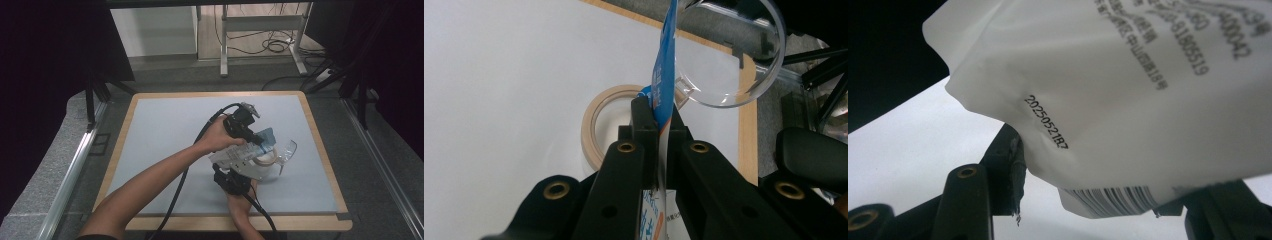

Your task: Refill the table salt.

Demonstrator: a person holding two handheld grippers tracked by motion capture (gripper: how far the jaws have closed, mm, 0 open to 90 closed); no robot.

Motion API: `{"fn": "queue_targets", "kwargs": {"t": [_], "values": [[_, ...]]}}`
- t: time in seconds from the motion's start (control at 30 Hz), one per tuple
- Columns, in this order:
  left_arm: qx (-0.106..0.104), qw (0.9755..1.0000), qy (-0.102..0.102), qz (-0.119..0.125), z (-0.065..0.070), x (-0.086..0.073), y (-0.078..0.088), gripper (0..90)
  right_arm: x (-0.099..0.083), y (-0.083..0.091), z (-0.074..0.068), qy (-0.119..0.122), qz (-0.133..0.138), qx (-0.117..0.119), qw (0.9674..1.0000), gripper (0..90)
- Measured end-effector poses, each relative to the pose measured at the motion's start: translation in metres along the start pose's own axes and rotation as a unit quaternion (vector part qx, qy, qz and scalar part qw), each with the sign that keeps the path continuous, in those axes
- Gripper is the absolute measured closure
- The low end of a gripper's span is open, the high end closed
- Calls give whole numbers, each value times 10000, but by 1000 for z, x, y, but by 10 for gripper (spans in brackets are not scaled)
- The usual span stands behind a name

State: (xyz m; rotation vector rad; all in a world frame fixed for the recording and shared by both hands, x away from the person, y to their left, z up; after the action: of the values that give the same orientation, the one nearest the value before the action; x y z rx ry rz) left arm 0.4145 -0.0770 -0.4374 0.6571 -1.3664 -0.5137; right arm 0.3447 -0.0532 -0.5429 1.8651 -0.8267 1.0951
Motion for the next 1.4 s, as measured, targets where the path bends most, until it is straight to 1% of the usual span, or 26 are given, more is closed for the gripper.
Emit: {"fn": "queue_targets", "kwargs": {"t": [0.2,0.47,0.53,0.63,0.8,0.83,1.0,1.1,1.2,1.27,1.33,1.4], "values": [[17,10000,18,56,1,0,3,900,-1,1,4,23,-68,-3,10000,437],[53,9999,59,150,3,-1,7,900,-4,3,11,164,-163,-88,9997,435],[74,9998,60,176,2,-2,10,900,-5,4,13,157,-200,-117,9996,433],[126,9997,82,185,1,-4,13,900,-7,4,14,270,-215,-157,9993,432],[114,9995,120,274,3,-8,18,900,-10,4,16,346,-286,-189,9988,430],[107,9995,123,285,3,-8,20,900,-10,5,15,321,-328,-179,9988,430],[98,9993,138,341,5,-11,24,900,-12,6,20,437,-378,-270,9980,427],[99,9991,141,397,7,-12,28,900,-13,7,22,436,-424,-294,9977,427],[117,9987,169,463,7,-15,31,900,-14,8,24,396,-501,-273,9976,426],[137,9984,195,516,5,-18,34,900,-15,7,24,431,-503,-229,9975,426],[164,9975,270,628,4,-20,37,900,-15,7,24,446,-508,-200,9975,425],[171,9970,330,683,2,-22,40,900,-16,7,23,453,-524,-158,9975,422]]}}
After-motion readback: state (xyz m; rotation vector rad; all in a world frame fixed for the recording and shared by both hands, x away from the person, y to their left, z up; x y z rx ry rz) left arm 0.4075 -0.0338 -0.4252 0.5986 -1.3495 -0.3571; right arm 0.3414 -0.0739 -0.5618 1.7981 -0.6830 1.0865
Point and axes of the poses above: each handheld gripper's, and its own axes: y roughly backward along the jaws, x roughly out of its top, z roughly to its right, the point moved 7 cm from there along -y, roughly forward along the jaws, and after that the axes turned 11 degrees about -y, right-handed, at the moved point
